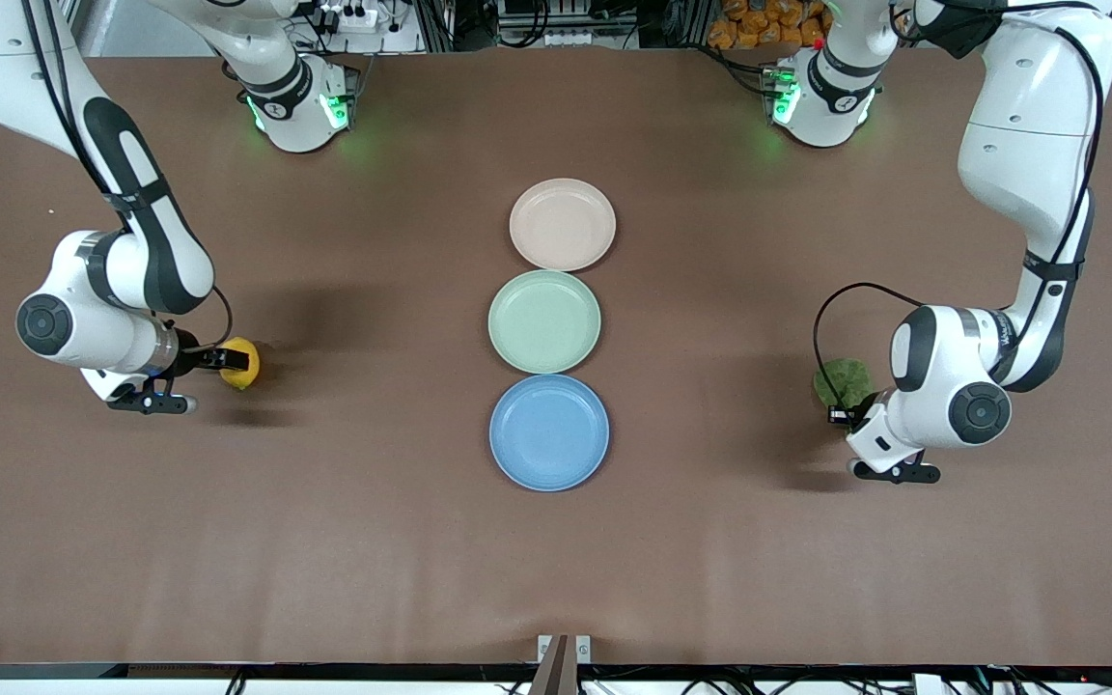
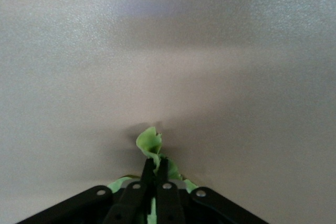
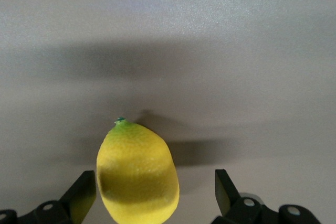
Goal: Place lemon and lettuce in plates
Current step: 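Grasp the lemon with the right gripper while the left gripper grasps the lettuce, then carry the lettuce onto the cream plate while the right gripper lifts the lemon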
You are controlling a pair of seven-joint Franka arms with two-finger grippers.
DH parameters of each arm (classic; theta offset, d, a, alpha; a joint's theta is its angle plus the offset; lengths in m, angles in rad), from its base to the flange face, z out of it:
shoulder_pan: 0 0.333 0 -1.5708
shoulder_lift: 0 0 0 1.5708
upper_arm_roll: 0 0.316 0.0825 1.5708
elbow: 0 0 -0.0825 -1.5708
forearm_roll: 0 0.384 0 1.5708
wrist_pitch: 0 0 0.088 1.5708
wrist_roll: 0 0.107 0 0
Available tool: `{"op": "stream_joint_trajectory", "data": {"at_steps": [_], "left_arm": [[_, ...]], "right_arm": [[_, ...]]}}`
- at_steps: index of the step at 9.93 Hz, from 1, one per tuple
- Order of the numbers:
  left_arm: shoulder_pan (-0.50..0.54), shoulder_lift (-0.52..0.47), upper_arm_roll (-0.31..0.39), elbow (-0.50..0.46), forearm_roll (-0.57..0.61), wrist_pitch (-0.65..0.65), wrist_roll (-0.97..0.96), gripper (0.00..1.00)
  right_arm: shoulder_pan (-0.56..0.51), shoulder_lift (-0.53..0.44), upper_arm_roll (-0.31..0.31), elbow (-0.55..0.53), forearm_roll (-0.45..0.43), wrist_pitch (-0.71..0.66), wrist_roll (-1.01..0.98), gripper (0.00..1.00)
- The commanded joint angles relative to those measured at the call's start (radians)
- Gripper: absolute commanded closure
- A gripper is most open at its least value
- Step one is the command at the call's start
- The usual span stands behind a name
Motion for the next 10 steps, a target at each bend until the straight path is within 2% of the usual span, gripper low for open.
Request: {"op": "stream_joint_trajectory", "data": {"at_steps": [1,4,5,6,7,8,9,10], "left_arm": [[0.004,-0.044,-0.019,-0.011,0.002,-0.012,-0.01,1.0],[-0.007,-0.124,-0.15,-0.001,0.002,-0.137,-0.269,1.0],[-0.036,-0.164,-0.183,-0.003,0.002,-0.189,-0.357,1.0],[-0.094,-0.207,-0.186,-0.003,0.002,-0.228,-0.422,1.0],[-0.158,-0.229,-0.203,-0.003,0.002,-0.253,-0.504,1.0],[-0.197,-0.235,-0.248,-0.003,0.003,-0.268,-0.633,1.0],[-0.206,-0.24,-0.326,-0.003,0.003,-0.268,-0.788,1.0],[-0.212,-0.24,-0.398,-0.006,0.003,-0.268,-0.923,1.0]], "right_arm": [[-0.015,0.007,0.014,-0.005,0.001,0.01,-0.011,0.0],[-0.012,0.024,0.014,-0.006,0.023,0.027,-0.012,0.03],[-0.009,0.023,0.014,-0.005,0.023,0.027,-0.015,0.33],[-0.009,0.023,0.014,-0.005,0.023,0.027,-0.027,0.57],[-0.01,0.023,0.016,-0.003,0.027,0.027,-0.034,0.74],[-0.007,0.023,0.014,-0.002,0.043,0.025,-0.035,0.94],[-0.007,0.023,0.016,0.003,0.055,0.019,-0.034,1.0],[-0.006,0.023,0.017,0.013,0.057,0.012,-0.034,1.0]]}}
